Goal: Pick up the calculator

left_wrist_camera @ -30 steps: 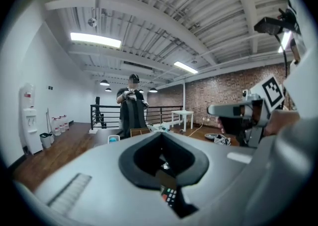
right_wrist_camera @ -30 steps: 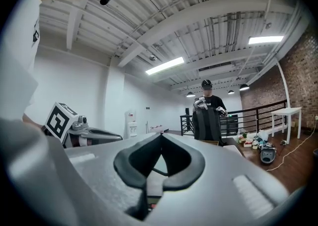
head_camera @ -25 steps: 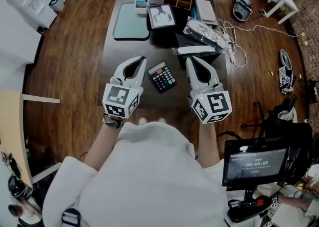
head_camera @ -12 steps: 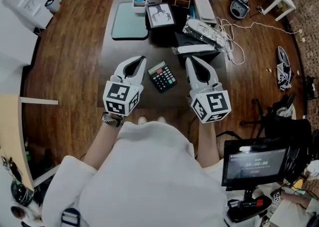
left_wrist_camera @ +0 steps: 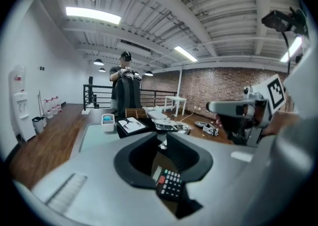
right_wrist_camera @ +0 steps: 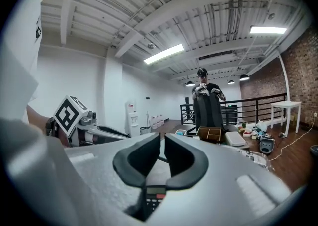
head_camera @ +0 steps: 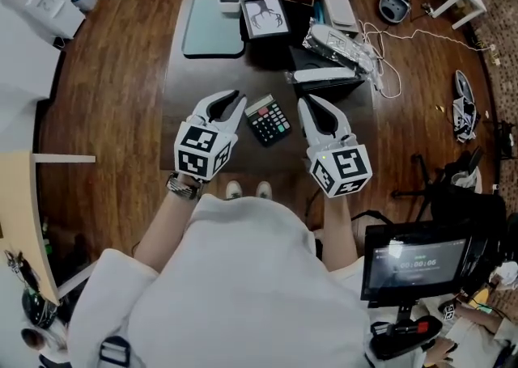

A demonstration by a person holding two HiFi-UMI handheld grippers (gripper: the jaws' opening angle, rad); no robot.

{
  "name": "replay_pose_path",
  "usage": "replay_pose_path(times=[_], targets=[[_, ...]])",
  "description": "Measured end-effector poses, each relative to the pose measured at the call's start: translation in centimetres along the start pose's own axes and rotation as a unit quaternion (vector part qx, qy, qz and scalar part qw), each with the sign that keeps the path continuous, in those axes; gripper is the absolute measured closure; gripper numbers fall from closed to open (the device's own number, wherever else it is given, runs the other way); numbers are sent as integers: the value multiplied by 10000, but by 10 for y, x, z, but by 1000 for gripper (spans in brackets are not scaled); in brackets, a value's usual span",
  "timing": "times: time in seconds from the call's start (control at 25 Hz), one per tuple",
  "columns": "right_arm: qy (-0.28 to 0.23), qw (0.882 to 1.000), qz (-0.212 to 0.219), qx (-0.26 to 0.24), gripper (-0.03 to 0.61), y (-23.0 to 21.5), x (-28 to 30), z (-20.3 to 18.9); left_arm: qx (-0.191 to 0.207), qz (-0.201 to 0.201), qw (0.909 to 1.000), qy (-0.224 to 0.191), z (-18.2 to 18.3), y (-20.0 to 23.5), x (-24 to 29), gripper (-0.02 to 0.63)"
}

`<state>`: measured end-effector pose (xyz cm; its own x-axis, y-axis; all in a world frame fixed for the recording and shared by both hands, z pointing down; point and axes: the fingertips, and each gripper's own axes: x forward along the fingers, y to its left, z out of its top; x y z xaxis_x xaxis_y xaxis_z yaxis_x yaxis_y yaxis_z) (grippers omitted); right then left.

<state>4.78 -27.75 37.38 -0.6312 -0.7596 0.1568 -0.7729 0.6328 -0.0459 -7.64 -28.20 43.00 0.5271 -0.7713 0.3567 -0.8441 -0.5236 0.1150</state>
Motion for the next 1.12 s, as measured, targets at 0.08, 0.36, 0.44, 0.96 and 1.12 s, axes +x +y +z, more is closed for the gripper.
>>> replay_pose_path(times=[0.08, 0.36, 0.44, 0.96, 1.12], targets=[[150, 9999, -24, 15, 565, -2, 2, -11, -52, -141, 9997, 183, -11, -1, 4, 521], [650, 9977, 1, 183, 526, -9, 13, -49, -82, -402, 9966, 714, -48, 4, 28, 500], [780, 9968, -2, 200, 499, -10, 16, -60, -120, -435, 9954, 841, -58, 6, 37, 500], [1503, 9845, -186, 880, 469, -33, 22, -133, -493, -602, 9832, 1650, -129, 21, 72, 451], [1931, 9727, -133, 1280, 443, -38, 24, -170, -905, -708, 9772, 1788, -149, 26, 80, 437]])
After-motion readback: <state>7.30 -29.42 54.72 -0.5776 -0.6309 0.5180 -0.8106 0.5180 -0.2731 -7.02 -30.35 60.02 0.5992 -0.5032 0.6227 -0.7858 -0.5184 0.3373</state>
